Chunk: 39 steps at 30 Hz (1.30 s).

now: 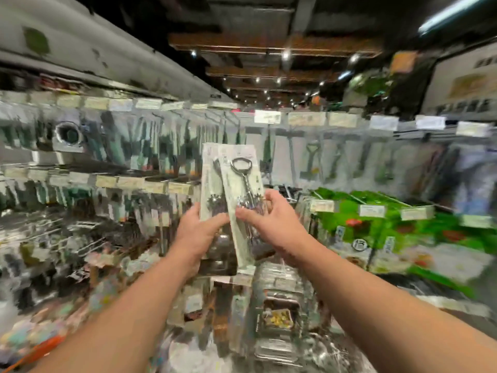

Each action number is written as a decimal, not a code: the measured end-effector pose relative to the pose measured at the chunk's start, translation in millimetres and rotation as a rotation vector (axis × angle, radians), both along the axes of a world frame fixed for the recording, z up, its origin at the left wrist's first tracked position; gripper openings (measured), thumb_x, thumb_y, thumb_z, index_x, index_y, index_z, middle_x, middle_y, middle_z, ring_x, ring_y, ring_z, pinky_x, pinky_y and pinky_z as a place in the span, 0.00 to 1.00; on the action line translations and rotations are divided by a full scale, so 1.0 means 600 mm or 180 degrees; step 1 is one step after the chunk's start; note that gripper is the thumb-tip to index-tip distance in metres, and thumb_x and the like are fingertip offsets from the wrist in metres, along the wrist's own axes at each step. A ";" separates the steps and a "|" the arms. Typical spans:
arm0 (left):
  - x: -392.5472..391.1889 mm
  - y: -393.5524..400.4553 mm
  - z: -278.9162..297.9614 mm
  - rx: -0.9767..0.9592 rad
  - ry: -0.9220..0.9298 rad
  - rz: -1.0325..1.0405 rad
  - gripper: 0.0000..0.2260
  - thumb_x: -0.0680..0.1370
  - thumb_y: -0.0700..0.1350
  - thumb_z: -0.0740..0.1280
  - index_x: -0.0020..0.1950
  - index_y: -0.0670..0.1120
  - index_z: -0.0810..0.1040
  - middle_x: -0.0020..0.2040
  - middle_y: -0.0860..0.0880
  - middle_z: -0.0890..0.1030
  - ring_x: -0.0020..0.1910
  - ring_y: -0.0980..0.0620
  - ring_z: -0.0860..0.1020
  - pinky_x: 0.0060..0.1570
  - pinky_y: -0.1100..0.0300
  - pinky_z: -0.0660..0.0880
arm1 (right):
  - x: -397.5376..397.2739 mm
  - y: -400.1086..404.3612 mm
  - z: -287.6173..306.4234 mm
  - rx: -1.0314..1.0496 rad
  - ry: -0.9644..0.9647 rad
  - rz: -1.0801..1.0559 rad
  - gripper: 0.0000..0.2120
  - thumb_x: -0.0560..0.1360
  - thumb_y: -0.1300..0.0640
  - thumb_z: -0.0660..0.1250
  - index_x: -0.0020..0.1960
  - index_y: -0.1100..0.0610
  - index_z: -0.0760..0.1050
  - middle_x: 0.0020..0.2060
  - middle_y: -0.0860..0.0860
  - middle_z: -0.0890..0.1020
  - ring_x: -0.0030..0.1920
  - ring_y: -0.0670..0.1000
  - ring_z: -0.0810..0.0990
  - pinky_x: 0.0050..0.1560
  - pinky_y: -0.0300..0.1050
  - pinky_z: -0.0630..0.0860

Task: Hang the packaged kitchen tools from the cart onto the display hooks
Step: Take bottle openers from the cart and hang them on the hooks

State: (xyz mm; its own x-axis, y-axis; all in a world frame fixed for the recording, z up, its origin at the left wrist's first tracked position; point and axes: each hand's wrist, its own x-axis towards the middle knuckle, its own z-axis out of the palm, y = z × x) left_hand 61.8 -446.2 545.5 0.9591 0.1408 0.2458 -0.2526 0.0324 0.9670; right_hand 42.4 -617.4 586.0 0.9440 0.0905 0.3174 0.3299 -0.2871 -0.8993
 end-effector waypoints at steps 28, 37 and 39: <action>0.067 -0.886 0.102 0.0009 0.0235 -0.1484 0.22 0.67 0.40 0.81 0.60 0.45 0.81 0.51 0.42 0.89 0.51 0.38 0.87 0.56 0.39 0.83 | -0.068 -0.942 0.046 -0.0088 -0.0436 -0.1742 0.44 0.72 0.54 0.78 0.78 0.44 0.55 0.63 0.41 0.77 0.59 0.44 0.80 0.57 0.41 0.74; 0.184 -0.911 0.075 0.0044 0.0205 -0.1796 0.40 0.54 0.48 0.86 0.64 0.42 0.79 0.56 0.43 0.88 0.55 0.43 0.87 0.48 0.54 0.83 | 0.068 -1.010 0.007 -0.0143 -0.0285 -0.1838 0.33 0.72 0.50 0.77 0.70 0.36 0.63 0.67 0.40 0.72 0.59 0.58 0.82 0.61 0.59 0.80; 0.216 -0.926 0.075 -0.0002 0.0131 -0.1909 0.42 0.52 0.48 0.88 0.63 0.41 0.80 0.55 0.41 0.88 0.54 0.42 0.87 0.46 0.55 0.84 | 0.098 -1.025 -0.002 -0.0233 -0.0275 -0.1863 0.33 0.73 0.50 0.77 0.72 0.38 0.64 0.68 0.40 0.72 0.63 0.56 0.79 0.65 0.58 0.77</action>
State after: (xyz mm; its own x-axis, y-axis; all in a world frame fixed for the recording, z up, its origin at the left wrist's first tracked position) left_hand 191.5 -1002.0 590.6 0.8800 -0.4277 0.2067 -0.1522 0.1583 0.9756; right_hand 101.4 -1232.2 585.0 0.8144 -0.4126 0.4080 0.1693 -0.5036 -0.8472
